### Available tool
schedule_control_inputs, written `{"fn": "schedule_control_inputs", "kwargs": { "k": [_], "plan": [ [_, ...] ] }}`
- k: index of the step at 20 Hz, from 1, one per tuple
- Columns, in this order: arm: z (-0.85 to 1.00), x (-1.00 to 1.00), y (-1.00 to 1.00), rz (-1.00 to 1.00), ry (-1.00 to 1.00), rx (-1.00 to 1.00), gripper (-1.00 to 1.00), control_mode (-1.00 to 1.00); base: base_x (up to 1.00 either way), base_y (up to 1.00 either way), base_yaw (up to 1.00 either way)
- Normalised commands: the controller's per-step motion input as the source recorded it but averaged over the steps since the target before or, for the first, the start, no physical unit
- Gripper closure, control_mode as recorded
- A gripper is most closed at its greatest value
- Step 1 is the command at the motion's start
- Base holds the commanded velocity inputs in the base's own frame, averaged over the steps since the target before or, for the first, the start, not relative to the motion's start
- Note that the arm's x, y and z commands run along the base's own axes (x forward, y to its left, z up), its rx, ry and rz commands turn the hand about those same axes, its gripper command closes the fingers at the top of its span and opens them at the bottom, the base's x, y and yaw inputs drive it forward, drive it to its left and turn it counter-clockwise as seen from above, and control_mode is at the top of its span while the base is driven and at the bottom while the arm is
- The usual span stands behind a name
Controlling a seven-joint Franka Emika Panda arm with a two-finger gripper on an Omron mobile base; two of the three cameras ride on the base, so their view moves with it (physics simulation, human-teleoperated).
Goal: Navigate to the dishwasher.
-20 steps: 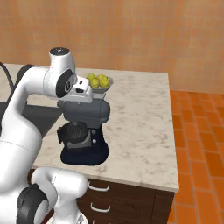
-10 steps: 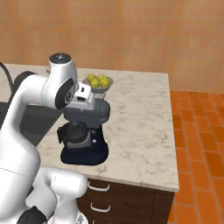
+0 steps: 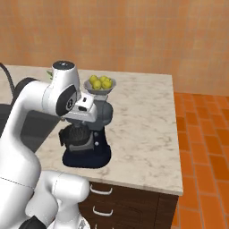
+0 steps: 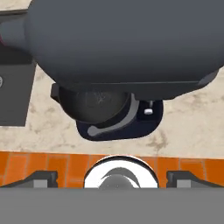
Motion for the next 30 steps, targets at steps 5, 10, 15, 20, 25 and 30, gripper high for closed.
{"fn": "schedule_control_inputs", "kwargs": {
  "k": [5,10,15,20,25,30],
  "plan": [
    [0.0,0.0,0.0,0.0,0.0,0.0,-1.0,1.0,-0.94,-0.07,0.0],
    [0.0,0.0,0.0,0.0,0.0,0.0,-1.0,1.0,-0.58,0.0,0.02],
    [0.0,0.0,0.0,0.0,0.0,0.0,-1.0,1.0,-0.2,0.55,0.19],
    [0.0,0.0,0.0,0.0,0.0,0.0,-1.0,1.0,-0.07,1.0,0.2],
    [0.0,0.0,0.0,0.0,0.0,0.0,-1.0,1.0,-0.01,1.0,0.1],
    [0.0,0.0,0.0,0.0,0.0,0.0,-1.0,1.0,0.0,1.0,0.04]
  ]
}}
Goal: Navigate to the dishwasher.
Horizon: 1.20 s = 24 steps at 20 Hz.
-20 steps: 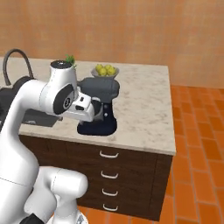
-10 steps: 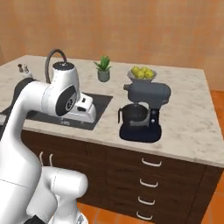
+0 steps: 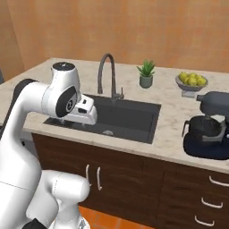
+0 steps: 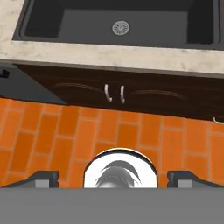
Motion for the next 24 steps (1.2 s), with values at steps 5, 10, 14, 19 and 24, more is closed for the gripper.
{"fn": "schedule_control_inputs", "kwargs": {
  "k": [5,10,14,19,24],
  "plan": [
    [0.0,0.0,0.0,0.0,0.0,0.0,-1.0,1.0,0.21,1.0,0.01],
    [0.0,0.0,0.0,0.0,0.0,0.0,-1.0,1.0,0.73,1.0,-0.03],
    [0.0,0.0,0.0,0.0,0.0,0.0,-1.0,1.0,1.0,1.0,-0.04],
    [0.0,0.0,0.0,0.0,0.0,0.0,-1.0,1.0,0.08,1.0,-0.03],
    [0.0,0.0,0.0,0.0,0.0,0.0,-1.0,1.0,0.31,0.71,-0.05]
  ]
}}
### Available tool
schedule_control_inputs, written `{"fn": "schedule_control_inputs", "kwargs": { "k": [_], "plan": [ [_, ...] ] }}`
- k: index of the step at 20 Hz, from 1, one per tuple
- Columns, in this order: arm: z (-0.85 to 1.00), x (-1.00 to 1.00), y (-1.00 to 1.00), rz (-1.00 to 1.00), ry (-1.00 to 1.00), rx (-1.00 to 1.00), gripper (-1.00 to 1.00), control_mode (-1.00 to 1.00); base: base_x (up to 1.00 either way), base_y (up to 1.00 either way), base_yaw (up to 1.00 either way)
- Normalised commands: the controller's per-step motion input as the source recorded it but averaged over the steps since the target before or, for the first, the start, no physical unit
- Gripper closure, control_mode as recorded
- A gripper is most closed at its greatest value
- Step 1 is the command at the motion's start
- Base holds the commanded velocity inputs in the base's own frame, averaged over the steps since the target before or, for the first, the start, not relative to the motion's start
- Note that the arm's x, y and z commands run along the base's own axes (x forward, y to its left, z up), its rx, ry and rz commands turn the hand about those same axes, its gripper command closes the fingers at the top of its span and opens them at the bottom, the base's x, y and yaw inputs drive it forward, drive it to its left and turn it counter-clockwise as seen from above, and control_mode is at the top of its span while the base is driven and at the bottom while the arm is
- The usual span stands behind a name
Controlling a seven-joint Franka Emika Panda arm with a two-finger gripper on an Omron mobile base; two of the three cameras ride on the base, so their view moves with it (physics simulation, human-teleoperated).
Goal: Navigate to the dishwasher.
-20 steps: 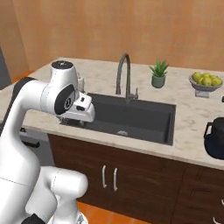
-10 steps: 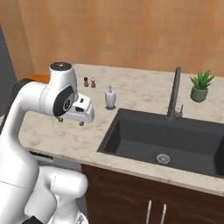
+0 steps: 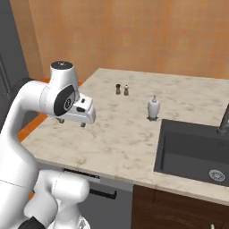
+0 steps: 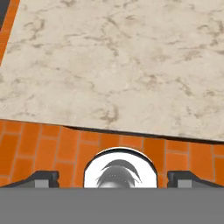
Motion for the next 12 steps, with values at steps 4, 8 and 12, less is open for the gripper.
{"fn": "schedule_control_inputs", "kwargs": {
  "k": [4,8,12],
  "plan": [
    [0.0,0.0,0.0,0.0,0.0,0.0,-1.0,1.0,0.02,0.04,0.0],
    [0.0,0.0,0.0,0.0,0.0,0.0,-1.0,1.0,0.0,0.0,0.0],
    [0.0,0.0,0.0,0.0,0.0,0.0,-1.0,1.0,0.0,0.0,0.0]
  ]
}}
